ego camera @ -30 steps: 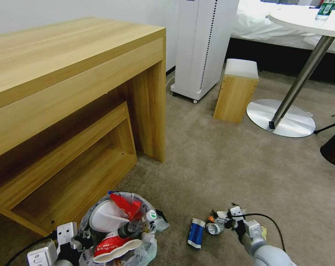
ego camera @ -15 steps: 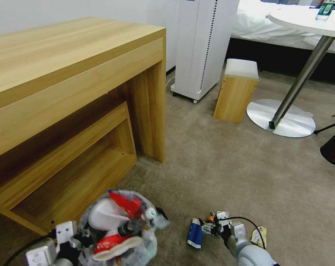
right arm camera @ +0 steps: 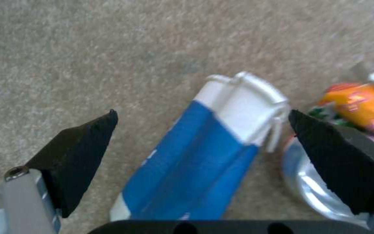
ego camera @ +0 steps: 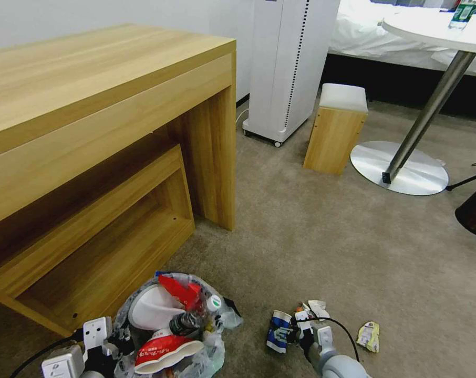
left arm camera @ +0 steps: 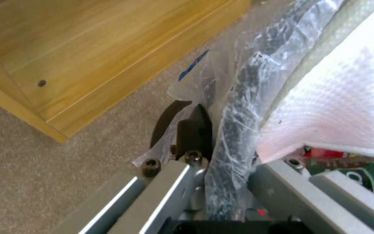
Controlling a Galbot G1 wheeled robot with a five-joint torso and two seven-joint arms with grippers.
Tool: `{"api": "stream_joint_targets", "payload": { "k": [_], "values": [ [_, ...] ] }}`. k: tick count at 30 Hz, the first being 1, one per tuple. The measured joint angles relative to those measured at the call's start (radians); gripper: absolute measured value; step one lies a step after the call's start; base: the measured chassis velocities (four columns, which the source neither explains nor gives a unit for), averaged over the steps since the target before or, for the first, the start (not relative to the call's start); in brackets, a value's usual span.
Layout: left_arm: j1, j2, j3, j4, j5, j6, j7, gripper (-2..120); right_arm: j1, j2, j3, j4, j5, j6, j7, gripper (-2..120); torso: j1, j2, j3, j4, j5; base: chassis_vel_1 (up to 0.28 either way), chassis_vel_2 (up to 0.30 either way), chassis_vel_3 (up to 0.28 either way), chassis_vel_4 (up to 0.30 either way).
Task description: Pick up the trash bin and place the garbage on the floor into it.
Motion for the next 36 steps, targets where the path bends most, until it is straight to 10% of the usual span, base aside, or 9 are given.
{"api": "stream_joint_targets", "payload": {
  "k": [15,36],
  "values": [
    [0.037,-0.008,0.013,0.0,0.054,-0.015,0.017,0,0.031,0.083,-0.046,-0.085,-0.014,0.01,-0.002,99,0.0,0.0,0.0,0.0,-0.0021,0.0,0.0,0.0,0.0],
    [0.031,-0.023,0.04,0.0,0.091,-0.027,0.041,0,0.011,0.057,-0.023,-0.084,-0.016,0.072,-0.04,26,0.0,0.0,0.0,-0.0002,0.0012,0.0,0.0,0.0,0.0]
  ]
}}
